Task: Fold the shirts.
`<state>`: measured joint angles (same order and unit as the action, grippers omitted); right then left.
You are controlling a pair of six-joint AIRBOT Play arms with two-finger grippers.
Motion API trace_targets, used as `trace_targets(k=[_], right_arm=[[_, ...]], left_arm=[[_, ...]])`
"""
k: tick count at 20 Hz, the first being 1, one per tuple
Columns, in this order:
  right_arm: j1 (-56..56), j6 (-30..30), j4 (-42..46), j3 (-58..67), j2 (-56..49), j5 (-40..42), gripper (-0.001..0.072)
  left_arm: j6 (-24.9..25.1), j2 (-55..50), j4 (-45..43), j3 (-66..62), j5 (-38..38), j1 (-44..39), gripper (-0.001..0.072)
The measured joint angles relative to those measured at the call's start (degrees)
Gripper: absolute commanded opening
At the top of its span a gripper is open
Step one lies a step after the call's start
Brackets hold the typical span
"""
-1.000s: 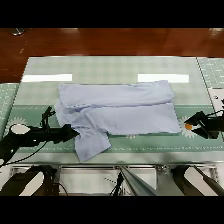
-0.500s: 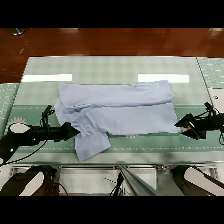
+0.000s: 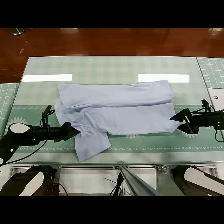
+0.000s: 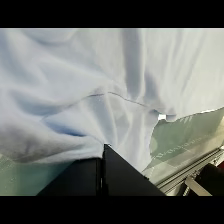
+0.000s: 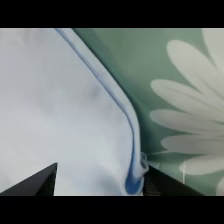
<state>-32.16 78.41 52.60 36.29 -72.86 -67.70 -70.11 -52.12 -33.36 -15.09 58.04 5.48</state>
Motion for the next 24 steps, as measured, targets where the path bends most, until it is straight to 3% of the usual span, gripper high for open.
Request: trace_targets(k=[2, 8, 14, 18, 24], right_arm=[[1.53, -0.52, 0.17, -0.02, -0.17, 1.44, 0.0035], [4.66, -3.65, -0.37, 4.66, -0.28, -1.14, 0.0031], [5.9, -2.16, 0.44, 15.1, -0.28, -2.1, 0.0031], [9.11, -0.61, -0.24, 20.06, -1.51, 2.51, 0.0031], [12.15, 0.72, -4.11, 29.81, -11.74, 5.99, 0.0031]], left_arm=[[0.0, 0.0, 0.02, 0.0, -0.04, 0.0, 0.0016], [0.07, 0.24, 0.22, -2.62, 1.22, 0.28, 0.0016], [0.33, -2.01, 0.37, -12.92, 0.55, 5.75, 0.0016], [0.2, -9.99, 0.42, -22.97, 0.09, 6.91, 0.0016], [-2.34, -26.29, 0.35, -40.13, -0.31, 5.9, 0.0016]])
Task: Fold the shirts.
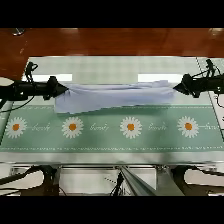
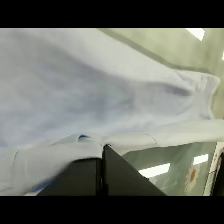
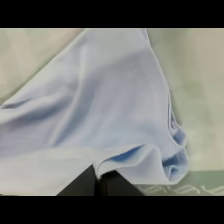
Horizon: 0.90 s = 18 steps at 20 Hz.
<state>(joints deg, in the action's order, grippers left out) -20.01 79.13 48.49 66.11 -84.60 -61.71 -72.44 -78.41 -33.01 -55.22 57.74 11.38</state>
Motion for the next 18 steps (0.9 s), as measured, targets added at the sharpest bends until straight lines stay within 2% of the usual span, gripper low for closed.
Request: trace_targets(k=[7, 8, 9, 10, 11, 12, 18], right_arm=[[2.29, 1.14, -1.9, 9.79, -12.04, 2.23, 0.0032], [2.4, 1.33, -1.84, 10.69, -13.18, 2.36, 0.0069], [2.47, 1.51, -1.88, 11.34, -13.94, 2.6, 0.033], [2.51, 1.49, -2.01, 11.85, -14.51, 3.1, 0.0589], [2.4, 1.46, -1.97, 12.24, -14.93, 3.21, 0.0616], [2.1, 0.9, -1.81, 12.85, -15.26, 2.78, 0.0616], [-5.99, -0.94, 3.43, 17.22, -15.8, -7.91, 0.0617]], left_arm=[[-0.87, -14.27, -1.25, -13.31, -0.22, -1.75, 0.0016], [-0.87, -15.41, -1.29, -14.03, -0.35, -1.75, 0.0022], [-0.79, -16.35, -1.4, -14.58, -0.37, -1.75, 0.0147], [-0.61, -16.98, -1.36, -14.97, -0.37, -1.75, 0.0423], [-0.44, -17.46, -1.49, -15.28, -0.37, -1.6, 0.0659], [-0.26, -17.73, -1.97, -15.69, 0.39, -1.2, 0.0703], [0.94, -15.08, -11.8, -17.38, 14.62, 8.07, 0.0703]])
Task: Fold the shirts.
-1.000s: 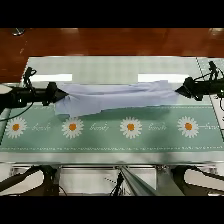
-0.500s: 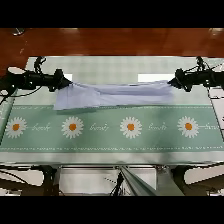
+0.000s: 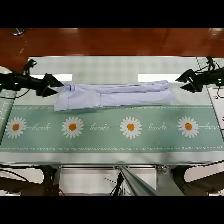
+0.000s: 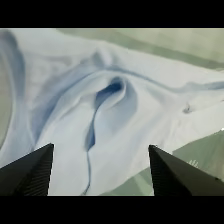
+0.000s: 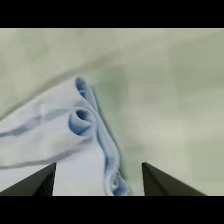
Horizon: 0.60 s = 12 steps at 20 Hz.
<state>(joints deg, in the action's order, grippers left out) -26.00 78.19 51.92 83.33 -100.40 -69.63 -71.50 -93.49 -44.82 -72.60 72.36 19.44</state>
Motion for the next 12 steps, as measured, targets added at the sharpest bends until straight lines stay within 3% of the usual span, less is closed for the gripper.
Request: trace_targets(k=[2, 5, 9, 12], right_arm=[[-3.13, -0.04, 1.55, -0.31, 0.0, -1.64, 0.0616], [-5.44, -0.39, 2.08, -2.08, -0.5, -2.67, 0.0616], [-4.46, -1.62, -2.32, -3.08, -2.78, -1.62, 0.0616], [-1.55, -2.4, -5.27, -3.28, -4.57, -0.46, 0.0616]], left_arm=[[0.15, 4.22, -1.55, 2.97, 0.72, 3.56, 0.0703], [1.29, 14.4, -1.11, 12.61, -4.13, 5.86, 0.0703], [3.76, 27.98, 2.47, 25.05, -12.13, 4.13, 0.0702], [4.5, 33.48, 4.02, 28.92, -13.9, 1.29, 0.0703]])
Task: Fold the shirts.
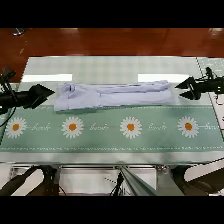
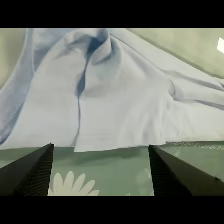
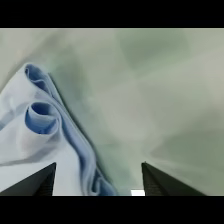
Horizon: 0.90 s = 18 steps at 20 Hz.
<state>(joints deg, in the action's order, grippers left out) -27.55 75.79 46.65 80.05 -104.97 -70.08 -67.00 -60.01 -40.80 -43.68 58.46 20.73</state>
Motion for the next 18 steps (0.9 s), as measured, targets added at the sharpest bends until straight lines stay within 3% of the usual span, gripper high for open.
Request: trace_targets(k=[4, 5, 6, 7, 8, 9, 10, 14, 18], right_arm=[[4.7, -0.9, -3.13, -0.07, -1.86, 0.2, 0.0612], [5.9, -1.03, -3.21, -0.07, -2.05, 0.2, 0.0551], [7.1, -1.2, -3.06, -0.07, -2.32, 0.5, 0.0382], [8.07, -1.22, -2.56, -0.11, -2.51, 0.7, 0.0042], [8.87, -1.22, -1.73, -0.11, -2.69, 0.48, 0.0031], [9.44, -1.4, -1.95, 0.04, -2.64, -0.02, 0.0031], [9.68, -1.44, -1.97, 0.22, -2.32, -0.74, 0.0031], [8.17, -1.46, 0.44, 0.63, 3.48, -4.37, 0.0031], [5.81, -1.86, 7.08, -1.86, 16.09, -8.35, 0.0031]], left_arm=[[0.39, 2.43, 1.4, 1.77, -0.74, -4.44, 0.0703], [0.42, 2.6, 1.53, 1.97, -0.9, -5.49, 0.0703], [0.44, 2.67, 1.81, 2.1, -1.16, -6.45, 0.0701], [0.44, 2.71, 1.9, 2.19, -1.14, -7.28, 0.0696], [0.46, 2.73, 1.97, 2.27, -1.16, -8.09, 0.0507], [0.44, 2.75, 2.16, 2.32, -1.11, -8.76, 0.0096], [0.46, 2.75, 2.25, 2.36, -1.07, -9.35, 0.0017], [0.59, 2.78, 4.04, 2.38, -0.76, -11.45, 0.0016], [-0.74, 2.29, 5.44, 2.14, -4.5, -18.58, 0.0014]])
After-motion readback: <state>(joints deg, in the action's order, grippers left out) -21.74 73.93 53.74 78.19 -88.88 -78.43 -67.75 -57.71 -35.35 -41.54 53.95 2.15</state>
